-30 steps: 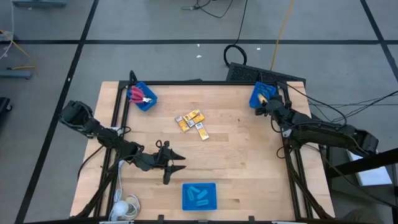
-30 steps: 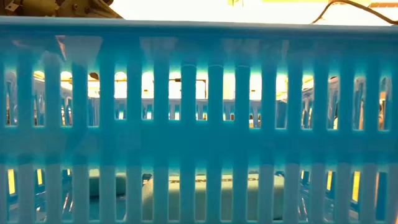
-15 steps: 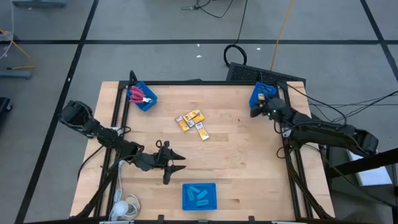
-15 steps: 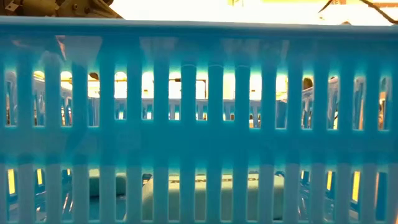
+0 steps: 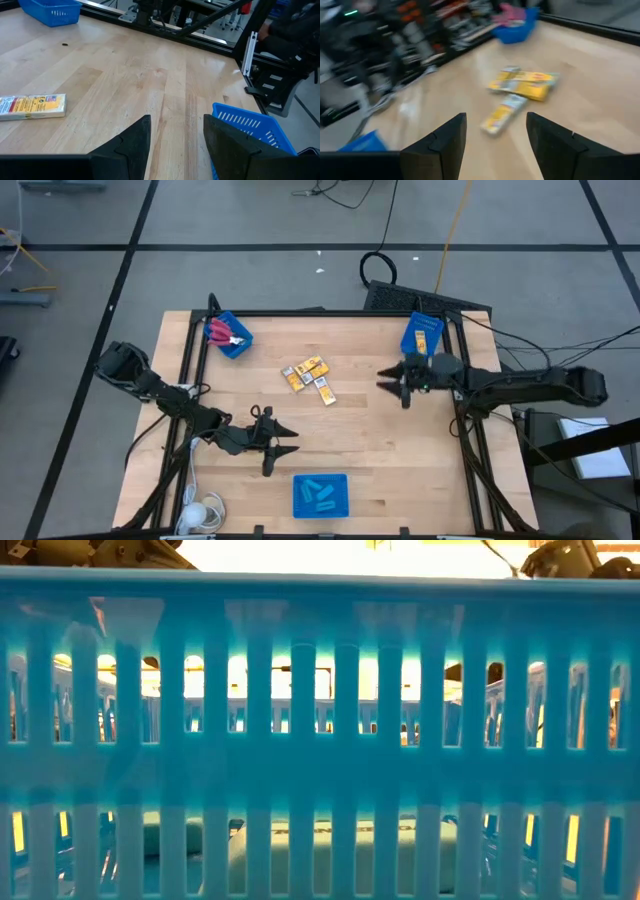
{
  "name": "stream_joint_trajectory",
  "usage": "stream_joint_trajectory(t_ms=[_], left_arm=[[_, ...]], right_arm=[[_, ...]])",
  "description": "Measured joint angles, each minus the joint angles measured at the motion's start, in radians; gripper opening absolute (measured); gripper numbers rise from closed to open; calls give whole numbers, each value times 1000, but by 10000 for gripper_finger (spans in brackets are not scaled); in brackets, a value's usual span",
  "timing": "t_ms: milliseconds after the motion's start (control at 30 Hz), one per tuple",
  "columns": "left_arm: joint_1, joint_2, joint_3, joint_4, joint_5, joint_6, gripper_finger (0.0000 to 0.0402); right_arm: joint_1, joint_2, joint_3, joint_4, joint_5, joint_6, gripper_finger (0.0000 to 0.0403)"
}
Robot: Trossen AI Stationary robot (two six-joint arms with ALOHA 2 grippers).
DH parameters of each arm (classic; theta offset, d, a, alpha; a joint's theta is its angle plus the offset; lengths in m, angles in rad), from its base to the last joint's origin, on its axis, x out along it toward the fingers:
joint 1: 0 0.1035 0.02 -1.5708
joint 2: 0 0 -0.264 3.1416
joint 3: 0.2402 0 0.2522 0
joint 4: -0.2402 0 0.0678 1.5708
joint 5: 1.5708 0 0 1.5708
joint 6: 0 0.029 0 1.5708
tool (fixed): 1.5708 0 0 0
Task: Pick & Place School Supplies
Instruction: Put the crayon box into the right blue bin
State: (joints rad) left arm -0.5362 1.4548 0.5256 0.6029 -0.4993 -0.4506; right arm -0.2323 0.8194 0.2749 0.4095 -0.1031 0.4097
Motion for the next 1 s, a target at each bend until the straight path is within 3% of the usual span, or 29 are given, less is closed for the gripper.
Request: stream_joint_trajectory(t_ms=[267,367,467,733,1000], left_arm=[[0,0,0,0,0,1,184],[0,0,0,0,0,1,184],[0,0,0,0,0,2,184],[0,0,0,-1,0,1,184],[0,0,0,-1,1,-4,184]], right_arm=[[255,288,0,381,5,-122,197],[309,422,18,501,79,-125,197],[331,530,87,451,156,-136,208],[332,771,373,103,413,-155,270],[326,960,555,57,532,-195,274]])
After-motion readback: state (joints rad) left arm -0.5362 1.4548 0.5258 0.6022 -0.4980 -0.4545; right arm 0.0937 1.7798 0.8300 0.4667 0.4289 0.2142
